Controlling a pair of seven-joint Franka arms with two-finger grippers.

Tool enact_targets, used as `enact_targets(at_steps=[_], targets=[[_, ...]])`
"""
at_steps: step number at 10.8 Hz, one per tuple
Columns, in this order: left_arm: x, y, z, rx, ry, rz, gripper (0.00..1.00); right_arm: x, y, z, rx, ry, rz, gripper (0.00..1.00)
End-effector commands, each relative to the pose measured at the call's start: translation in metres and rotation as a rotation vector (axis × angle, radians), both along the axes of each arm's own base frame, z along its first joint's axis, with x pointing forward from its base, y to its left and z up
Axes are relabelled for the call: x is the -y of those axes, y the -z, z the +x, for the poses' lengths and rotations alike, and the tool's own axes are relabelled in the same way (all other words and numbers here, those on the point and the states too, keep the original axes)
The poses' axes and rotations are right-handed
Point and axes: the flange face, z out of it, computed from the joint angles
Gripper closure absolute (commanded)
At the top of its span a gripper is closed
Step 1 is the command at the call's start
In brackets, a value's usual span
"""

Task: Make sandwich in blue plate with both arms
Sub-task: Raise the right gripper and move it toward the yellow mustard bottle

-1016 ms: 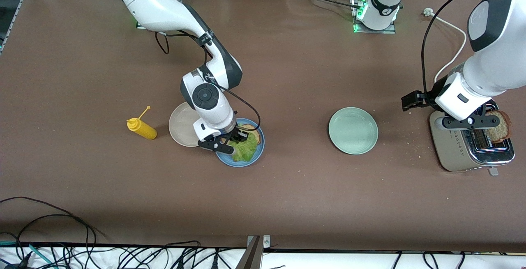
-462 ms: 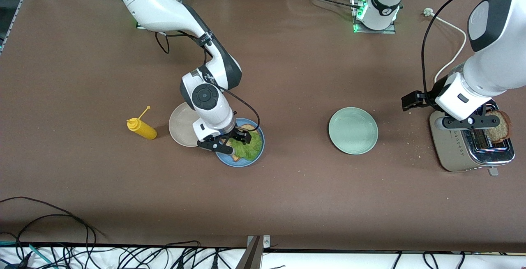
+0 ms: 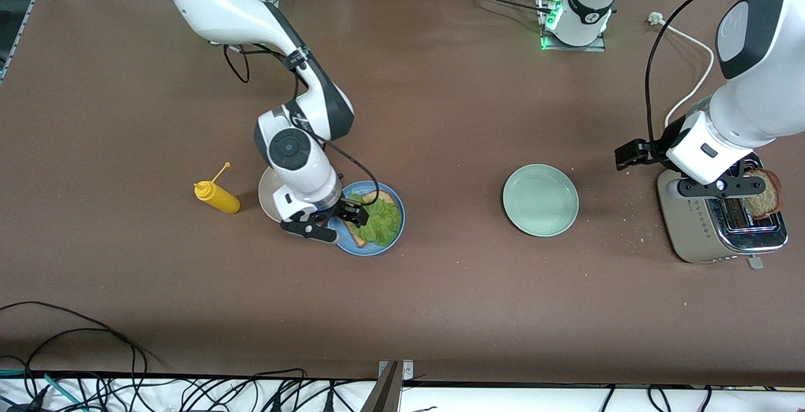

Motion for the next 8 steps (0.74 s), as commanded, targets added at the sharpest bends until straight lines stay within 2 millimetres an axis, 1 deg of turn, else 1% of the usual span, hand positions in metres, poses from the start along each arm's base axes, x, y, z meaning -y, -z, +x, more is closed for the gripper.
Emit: enact_targets(at_steps=[1, 2, 4, 5, 6, 7, 8], targets=[[-0.001, -0.007, 0.001, 0.011, -0.005, -0.016, 0.0, 0.04, -0.037, -0.007, -0.027, -0.075, -0.031, 0.0], [-0.002, -0.006, 0.001, 0.009, -0.007, -0.017, 0.0, 0.056, -0.049, -0.007, -0.043, -0.103, -0.043, 0.0], [-0.001, -0.006, 0.001, 0.009, -0.005, -0.017, 0.0, 0.093, -0.084, -0.01, -0.076, -0.184, -0.047, 0.0], [-0.002, -0.007, 0.001, 0.011, -0.007, -0.018, 0.0, 0.111, -0.097, -0.012, -0.102, -0.227, -0.05, 0.0], [-0.002, -0.006, 0.001, 0.009, -0.007, -0.017, 0.0, 0.131, -0.108, -0.013, -0.118, -0.264, -0.055, 0.0], [-0.002, -0.006, 0.001, 0.009, -0.007, -0.017, 0.0, 0.143, -0.117, -0.015, -0.119, -0.317, -0.058, 0.0], [-0.002, -0.006, 0.001, 0.009, -0.007, -0.017, 0.0, 0.162, -0.122, -0.019, -0.119, -0.372, -0.06, 0.0]])
